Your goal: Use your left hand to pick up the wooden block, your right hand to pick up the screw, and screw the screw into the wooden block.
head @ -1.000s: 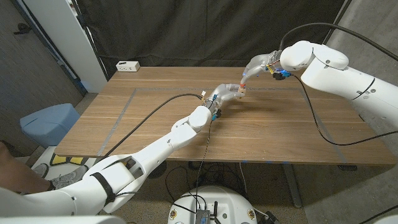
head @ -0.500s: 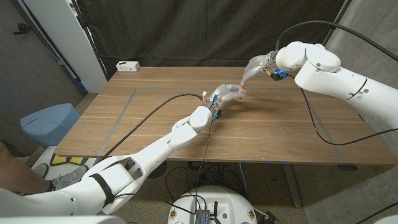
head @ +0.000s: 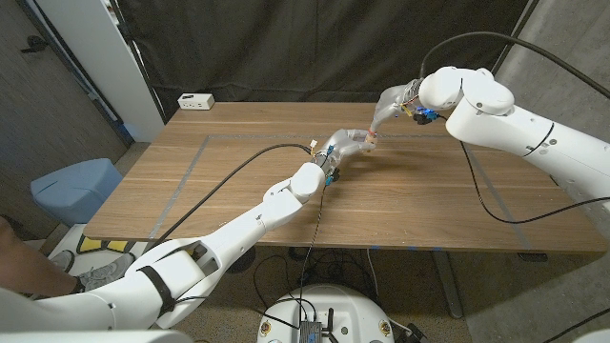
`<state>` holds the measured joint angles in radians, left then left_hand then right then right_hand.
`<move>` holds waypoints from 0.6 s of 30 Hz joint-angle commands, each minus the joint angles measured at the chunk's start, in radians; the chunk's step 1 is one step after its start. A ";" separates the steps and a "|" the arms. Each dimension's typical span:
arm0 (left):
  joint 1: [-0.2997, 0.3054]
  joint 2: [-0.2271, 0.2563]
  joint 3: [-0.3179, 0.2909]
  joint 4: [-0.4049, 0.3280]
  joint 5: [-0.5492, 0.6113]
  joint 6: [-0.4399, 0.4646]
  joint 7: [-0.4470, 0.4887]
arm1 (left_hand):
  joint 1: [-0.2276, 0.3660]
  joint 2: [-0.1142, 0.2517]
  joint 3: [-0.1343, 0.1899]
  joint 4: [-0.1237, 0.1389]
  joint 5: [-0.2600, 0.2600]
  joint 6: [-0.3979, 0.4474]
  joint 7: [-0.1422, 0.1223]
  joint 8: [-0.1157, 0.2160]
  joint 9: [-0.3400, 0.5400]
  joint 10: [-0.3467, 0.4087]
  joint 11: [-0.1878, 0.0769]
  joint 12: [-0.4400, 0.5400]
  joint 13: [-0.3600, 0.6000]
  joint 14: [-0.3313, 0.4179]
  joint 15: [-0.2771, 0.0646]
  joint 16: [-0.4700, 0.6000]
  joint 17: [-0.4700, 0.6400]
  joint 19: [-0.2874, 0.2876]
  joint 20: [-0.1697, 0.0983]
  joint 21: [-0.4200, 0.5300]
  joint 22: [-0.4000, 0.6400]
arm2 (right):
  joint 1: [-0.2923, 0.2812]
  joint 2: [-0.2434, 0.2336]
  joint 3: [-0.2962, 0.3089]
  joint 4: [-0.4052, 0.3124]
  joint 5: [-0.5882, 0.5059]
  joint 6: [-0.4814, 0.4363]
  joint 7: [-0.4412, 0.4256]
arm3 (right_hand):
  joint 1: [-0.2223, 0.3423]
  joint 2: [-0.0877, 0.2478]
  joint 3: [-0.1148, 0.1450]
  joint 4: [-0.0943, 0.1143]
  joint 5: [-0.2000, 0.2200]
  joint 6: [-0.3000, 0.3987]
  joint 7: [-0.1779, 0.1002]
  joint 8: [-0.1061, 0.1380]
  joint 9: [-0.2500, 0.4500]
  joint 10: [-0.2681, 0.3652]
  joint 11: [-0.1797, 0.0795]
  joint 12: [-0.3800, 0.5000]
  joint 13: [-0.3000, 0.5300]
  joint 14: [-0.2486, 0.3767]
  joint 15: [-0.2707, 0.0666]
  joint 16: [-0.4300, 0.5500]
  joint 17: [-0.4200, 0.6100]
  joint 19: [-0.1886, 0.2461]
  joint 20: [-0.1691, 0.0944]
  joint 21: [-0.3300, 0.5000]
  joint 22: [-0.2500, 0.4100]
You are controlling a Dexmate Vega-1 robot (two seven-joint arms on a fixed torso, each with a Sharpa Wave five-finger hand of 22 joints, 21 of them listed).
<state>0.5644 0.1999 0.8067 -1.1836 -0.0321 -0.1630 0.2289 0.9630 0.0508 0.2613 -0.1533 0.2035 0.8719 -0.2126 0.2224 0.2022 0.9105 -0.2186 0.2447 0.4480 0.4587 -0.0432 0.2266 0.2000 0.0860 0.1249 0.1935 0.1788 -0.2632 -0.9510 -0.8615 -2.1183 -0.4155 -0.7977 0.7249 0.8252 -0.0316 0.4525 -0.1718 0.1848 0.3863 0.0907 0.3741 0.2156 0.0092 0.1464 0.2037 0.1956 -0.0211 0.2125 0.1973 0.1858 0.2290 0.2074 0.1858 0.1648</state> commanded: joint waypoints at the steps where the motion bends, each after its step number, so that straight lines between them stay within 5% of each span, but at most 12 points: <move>1: -0.004 -0.001 -0.001 0.009 -0.002 -0.003 0.000 | 0.006 0.022 0.001 0.007 0.007 0.035 0.024 0.007 0.006 0.012 -0.001 0.009 0.106 0.008 -0.099 -0.001 0.003 0.006 0.004 0.008 0.003 | -0.003 0.026 -0.011 0.028 -0.041 0.006 0.012 | 0.022 0.003 0.010 -0.001 0.000 0.018 0.000 0.012 0.005 0.010 -0.001 0.007 0.002 0.010 0.002 0.005 0.003 0.011 -0.001 0.007 0.005; 18: -0.011 -0.005 0.001 0.023 -0.004 -0.010 -0.005 | 0.006 0.022 0.000 0.007 0.007 0.035 0.025 0.007 0.006 0.012 -0.001 0.009 0.107 0.007 -0.099 -0.002 0.003 0.007 0.004 0.008 0.003 | -0.012 0.047 -0.020 0.044 -0.085 0.011 0.024 | 0.044 0.000 0.015 -0.003 -0.001 0.057 -0.010 0.033 0.014 0.019 -0.007 0.005 0.003 0.020 0.003 0.006 0.003 0.022 -0.001 0.009 0.005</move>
<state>0.5583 0.1984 0.8065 -1.1692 -0.0340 -0.1665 0.2290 0.9631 0.0506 0.2613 -0.1533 0.2004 0.8719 -0.2126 0.2224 0.2022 0.9128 -0.2166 0.2451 0.4479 0.4587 -0.0432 0.2266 0.2001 0.0860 0.1249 0.1935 0.1788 -0.2672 -0.9178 -0.8769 -2.0861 -0.4738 -0.7906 0.7423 0.8586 -0.0287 0.4625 -0.1738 0.1848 0.4308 0.0821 0.3972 0.2258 0.0198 0.1357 0.2048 0.1956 -0.0104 0.2123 0.1973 0.1859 0.2398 0.2071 0.1857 0.1648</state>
